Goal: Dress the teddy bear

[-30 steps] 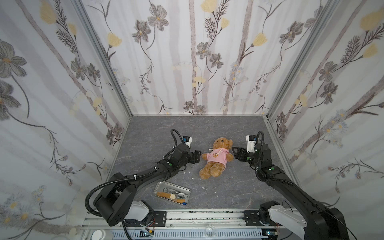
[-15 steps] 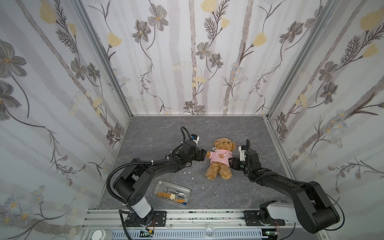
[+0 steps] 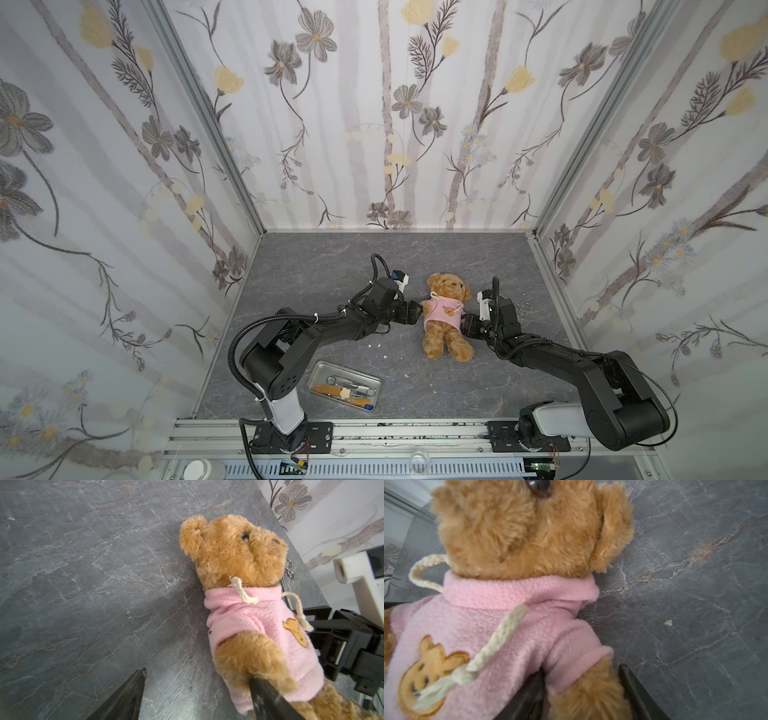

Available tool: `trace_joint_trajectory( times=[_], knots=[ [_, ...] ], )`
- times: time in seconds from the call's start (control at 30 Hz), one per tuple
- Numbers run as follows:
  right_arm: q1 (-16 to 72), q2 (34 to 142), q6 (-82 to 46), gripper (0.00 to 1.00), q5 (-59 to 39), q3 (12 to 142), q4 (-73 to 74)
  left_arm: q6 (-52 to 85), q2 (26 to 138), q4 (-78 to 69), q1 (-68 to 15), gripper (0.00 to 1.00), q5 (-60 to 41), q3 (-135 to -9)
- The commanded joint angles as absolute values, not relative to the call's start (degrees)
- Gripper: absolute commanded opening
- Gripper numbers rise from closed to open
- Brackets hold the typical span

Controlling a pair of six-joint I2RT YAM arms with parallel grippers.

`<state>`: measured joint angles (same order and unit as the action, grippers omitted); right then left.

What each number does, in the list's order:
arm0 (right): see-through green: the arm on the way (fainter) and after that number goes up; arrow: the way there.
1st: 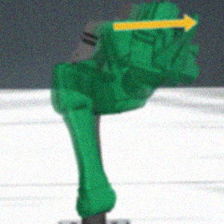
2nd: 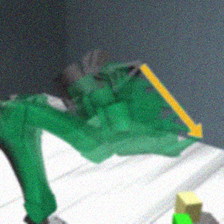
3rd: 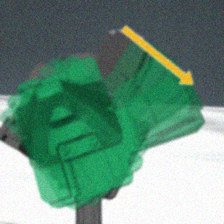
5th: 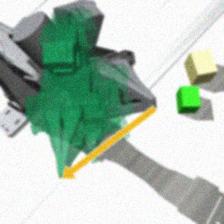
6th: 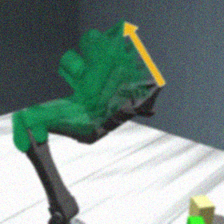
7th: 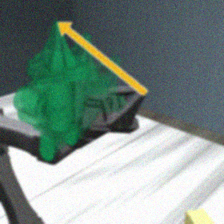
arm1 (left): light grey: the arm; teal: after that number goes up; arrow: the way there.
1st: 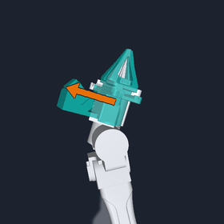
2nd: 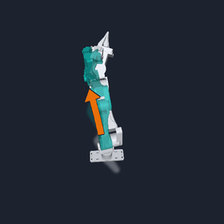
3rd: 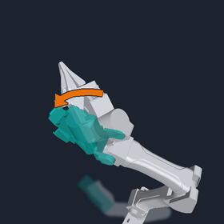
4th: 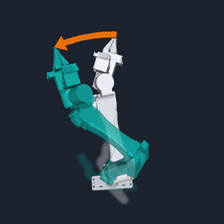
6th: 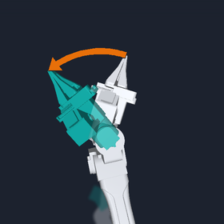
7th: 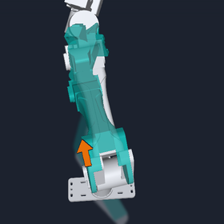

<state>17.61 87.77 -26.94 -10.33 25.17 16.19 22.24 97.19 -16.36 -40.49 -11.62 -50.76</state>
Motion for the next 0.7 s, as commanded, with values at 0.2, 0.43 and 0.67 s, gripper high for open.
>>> trace_joint_trajectory(
  times=[0.2,0.43,0.67],
  knots=[
    [21.9,96.1,-22.9,0.53,-12.9,33.3,17.3,24.0,82.5,-17.9,-40.0,0.82,6.6,-42.3],
    [26.7,99.7,-22.7,0.55,-13.8,39.7,16.5,23.3,78.8,-16.7,-37.8,0.82,7.4,-40.1],
    [26.5,86.9,-13.5,0.68,-1.8,45.1,6.8,18.4,68.4,-16.7,-34.3,0.85,15.0,-36.0]
  ],
)
